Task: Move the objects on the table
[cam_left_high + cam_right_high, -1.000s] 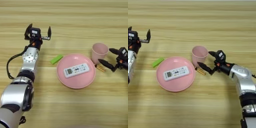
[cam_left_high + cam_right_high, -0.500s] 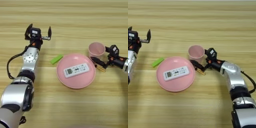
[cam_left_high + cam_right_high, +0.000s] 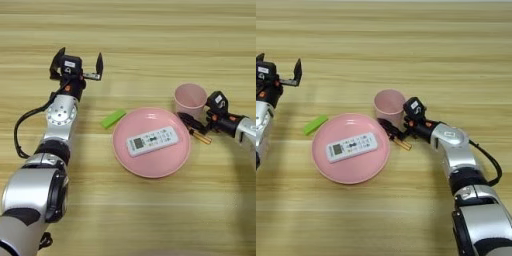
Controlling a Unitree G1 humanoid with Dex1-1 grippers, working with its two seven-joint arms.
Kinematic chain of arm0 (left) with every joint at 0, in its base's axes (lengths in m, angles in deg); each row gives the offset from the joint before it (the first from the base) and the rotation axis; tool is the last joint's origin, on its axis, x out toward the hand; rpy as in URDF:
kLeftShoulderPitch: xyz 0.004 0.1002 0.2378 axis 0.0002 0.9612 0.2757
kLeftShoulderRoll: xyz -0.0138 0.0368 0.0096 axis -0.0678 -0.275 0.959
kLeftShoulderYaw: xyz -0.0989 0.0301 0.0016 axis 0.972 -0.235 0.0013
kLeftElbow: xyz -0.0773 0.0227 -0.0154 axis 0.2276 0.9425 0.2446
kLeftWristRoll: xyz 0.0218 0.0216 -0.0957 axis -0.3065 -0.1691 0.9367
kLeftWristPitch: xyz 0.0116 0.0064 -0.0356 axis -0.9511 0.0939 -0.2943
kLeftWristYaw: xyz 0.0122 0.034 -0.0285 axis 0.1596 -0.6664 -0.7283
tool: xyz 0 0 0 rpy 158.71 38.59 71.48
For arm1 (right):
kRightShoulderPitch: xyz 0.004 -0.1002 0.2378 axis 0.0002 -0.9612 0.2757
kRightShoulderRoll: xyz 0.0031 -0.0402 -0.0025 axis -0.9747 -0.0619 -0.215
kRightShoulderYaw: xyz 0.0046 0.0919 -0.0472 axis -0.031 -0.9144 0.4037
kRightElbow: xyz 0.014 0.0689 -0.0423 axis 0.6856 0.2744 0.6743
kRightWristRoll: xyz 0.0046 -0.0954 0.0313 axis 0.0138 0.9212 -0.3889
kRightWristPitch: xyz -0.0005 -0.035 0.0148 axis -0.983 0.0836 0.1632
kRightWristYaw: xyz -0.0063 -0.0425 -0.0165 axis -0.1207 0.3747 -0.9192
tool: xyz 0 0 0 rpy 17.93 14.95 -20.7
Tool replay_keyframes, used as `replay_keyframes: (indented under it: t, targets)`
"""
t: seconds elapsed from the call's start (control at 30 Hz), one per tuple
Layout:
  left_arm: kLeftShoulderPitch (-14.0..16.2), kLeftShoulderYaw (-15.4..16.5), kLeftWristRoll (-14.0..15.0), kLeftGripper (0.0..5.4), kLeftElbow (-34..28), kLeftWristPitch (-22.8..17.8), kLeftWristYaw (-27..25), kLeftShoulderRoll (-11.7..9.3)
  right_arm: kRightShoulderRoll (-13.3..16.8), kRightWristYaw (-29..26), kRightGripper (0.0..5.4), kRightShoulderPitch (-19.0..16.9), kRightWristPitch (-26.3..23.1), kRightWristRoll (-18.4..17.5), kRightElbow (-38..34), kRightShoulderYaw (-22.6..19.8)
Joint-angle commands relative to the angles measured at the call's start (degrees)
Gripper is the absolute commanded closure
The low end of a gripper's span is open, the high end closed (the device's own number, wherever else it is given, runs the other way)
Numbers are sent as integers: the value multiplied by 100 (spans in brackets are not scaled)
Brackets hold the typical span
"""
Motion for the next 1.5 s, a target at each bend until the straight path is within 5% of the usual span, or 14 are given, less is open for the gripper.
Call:
replay_keyframes:
  t: [0.03, 0.37, 0.57, 0.9, 1.03, 1.2, 1.5]
  targets:
    - [1, -28, -29, 0, -50, -1, 23, 25, -42, 55, 112, 151, 103, -1, 65, -92]
    - [15, -31, -28, 0, -69, 10, 17, 29, -60, -11, 112, 122, 133, -115, -206, -229]
    - [54, 6, 93, 0, -132, 27, -209, 60, 4, -167, 112, -86, -74, -274, -1039, -212]
    - [499, -125, 963, 0, -1283, -94, -2432, 245, 259, -624, 112, -702, -900, -517, -2806, -2]
    - [932, -327, 1694, 0, -2486, -875, -3701, 226, 458, -924, 112, -926, -1323, -750, -3523, 38]
    - [1662, -903, 2269, 0, -4166, -1995, -5083, -107, 705, -1211, 115, -1097, -1793, -1076, -4226, 2]
    - [2289, -1286, 2852, 0, -5842, -3375, -6131, -660, 1134, -1675, 115, -1295, -2516, -1753, -5131, -70]
